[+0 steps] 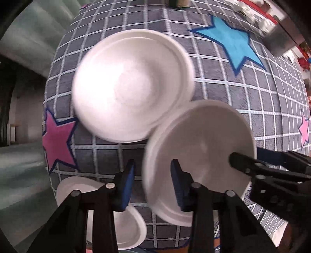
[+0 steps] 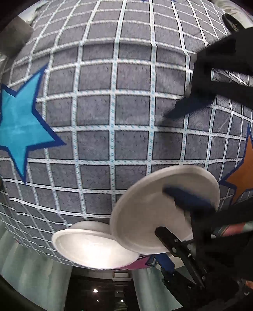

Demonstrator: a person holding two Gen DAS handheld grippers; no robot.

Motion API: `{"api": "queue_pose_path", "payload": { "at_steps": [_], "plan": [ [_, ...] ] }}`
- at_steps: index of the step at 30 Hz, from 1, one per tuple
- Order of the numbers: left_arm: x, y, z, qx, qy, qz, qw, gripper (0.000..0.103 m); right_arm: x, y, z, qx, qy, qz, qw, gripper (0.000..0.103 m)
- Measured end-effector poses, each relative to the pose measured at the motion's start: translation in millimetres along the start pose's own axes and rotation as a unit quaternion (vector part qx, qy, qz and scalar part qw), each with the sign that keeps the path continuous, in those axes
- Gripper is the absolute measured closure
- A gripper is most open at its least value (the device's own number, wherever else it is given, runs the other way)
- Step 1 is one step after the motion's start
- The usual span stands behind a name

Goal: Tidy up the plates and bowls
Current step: 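Close the right gripper on a white bowl's rim and lift it, then carry the white bowl with the right gripper toward the plate stack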

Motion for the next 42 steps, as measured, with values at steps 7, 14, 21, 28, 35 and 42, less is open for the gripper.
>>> {"api": "queue_pose_path", "payload": {
  "at_steps": [7, 14, 21, 28, 35, 42],
  "plan": [
    [6, 30, 3, 0.025, -0.004, 0.008, 0.9996, 0.067, 18, -22, 18, 0.013, -0.005, -0.051, 0.999, 0.077],
    [-13, 69, 23, 0.048, 0.007, 0.021, 0.9986, 0.069, 7, -10, 50, 0.008, -0.005, -0.034, 0.999, 0.077],
    [-47, 123, 63, 0.091, 0.021, 0.061, 0.9937, 0.069, -22, 18, 104, 0.034, -0.011, -0.013, 0.999, 0.077],
    [-79, 174, 115, 0.136, 0.024, 0.082, 0.9870, 0.069, -54, 40, 176, 0.072, -0.014, 0.005, 0.997, 0.077],
    [-84, 191, 157, 0.194, 0.016, 0.097, 0.9760, 0.069, -78, 49, 234, 0.094, -0.018, 0.022, 0.995, 0.077],
    [-80, 206, 183, 0.218, 0.008, 0.102, 0.9704, 0.069, -90, 57, 289, 0.100, -0.022, 0.035, 0.994, 0.077]
  ]
}}
Point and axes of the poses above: each gripper's, at about its wrist camera, not at the fingertips, and x roughly the way its jaws point, y to its right, z to its underside, the point moved 10 cm from there along x, roughly the way its jaws point, and after that the axes turned 13 degrees about y, right-handed, at the moved point
